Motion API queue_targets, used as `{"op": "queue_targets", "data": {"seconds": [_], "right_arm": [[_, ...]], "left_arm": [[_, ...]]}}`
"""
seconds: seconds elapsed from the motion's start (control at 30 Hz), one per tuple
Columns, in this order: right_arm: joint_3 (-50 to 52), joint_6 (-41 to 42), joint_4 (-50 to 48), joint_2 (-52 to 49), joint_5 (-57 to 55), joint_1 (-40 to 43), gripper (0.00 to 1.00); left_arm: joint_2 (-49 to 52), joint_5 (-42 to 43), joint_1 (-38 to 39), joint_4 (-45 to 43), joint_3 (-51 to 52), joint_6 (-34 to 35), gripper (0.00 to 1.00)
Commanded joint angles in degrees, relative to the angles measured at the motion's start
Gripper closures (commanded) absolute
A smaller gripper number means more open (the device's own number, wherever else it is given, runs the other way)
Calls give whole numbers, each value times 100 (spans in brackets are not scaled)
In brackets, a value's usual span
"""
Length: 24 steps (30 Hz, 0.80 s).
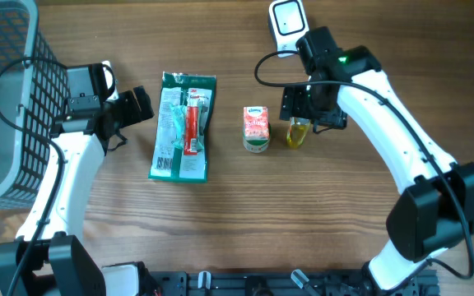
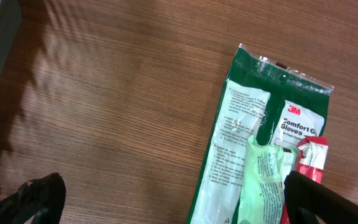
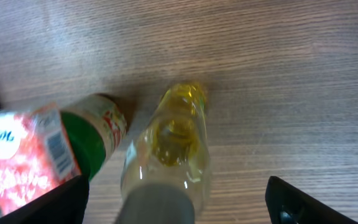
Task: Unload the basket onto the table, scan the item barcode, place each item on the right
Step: 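Move the right gripper to the Vim bottle and grasp it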
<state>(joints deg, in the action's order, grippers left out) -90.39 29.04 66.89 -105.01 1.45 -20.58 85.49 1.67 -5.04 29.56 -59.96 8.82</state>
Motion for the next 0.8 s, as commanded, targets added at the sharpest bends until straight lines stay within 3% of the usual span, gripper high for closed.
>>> {"op": "queue_targets", "data": {"seconds": [0.0,0.1,0.13,0.3,0.43,0.63,0.7,0.73,0.77], "right_arm": [[201,251,-151,-164,-142,-20,10],[234,251,-208,-164,-142,-20,20],[234,251,-214,-164,-142,-20,34],[236,236,-190,-164,-142,-20,57],[236,-289,-243,-164,-144,-20,57],[236,-1934,-280,-164,-149,-20,53],[236,-2026,-304,-164,-188,-20,40],[229,-2020,-345,-162,-184,-20,22],[120,-2004,-315,-160,-188,-15,12]], "left_arm": [[4,87,-35,-15,-42,-111,0],[4,87,-33,-15,-42,-111,0],[4,85,-33,-15,-42,-111,0],[4,87,-35,-15,-42,-111,0],[4,87,-33,-15,-42,-111,0],[4,87,-35,-15,-42,-111,0],[4,87,-35,-15,-42,-111,0],[4,87,-33,-15,-42,-111,0],[4,87,-33,-15,-42,-111,0]]}}
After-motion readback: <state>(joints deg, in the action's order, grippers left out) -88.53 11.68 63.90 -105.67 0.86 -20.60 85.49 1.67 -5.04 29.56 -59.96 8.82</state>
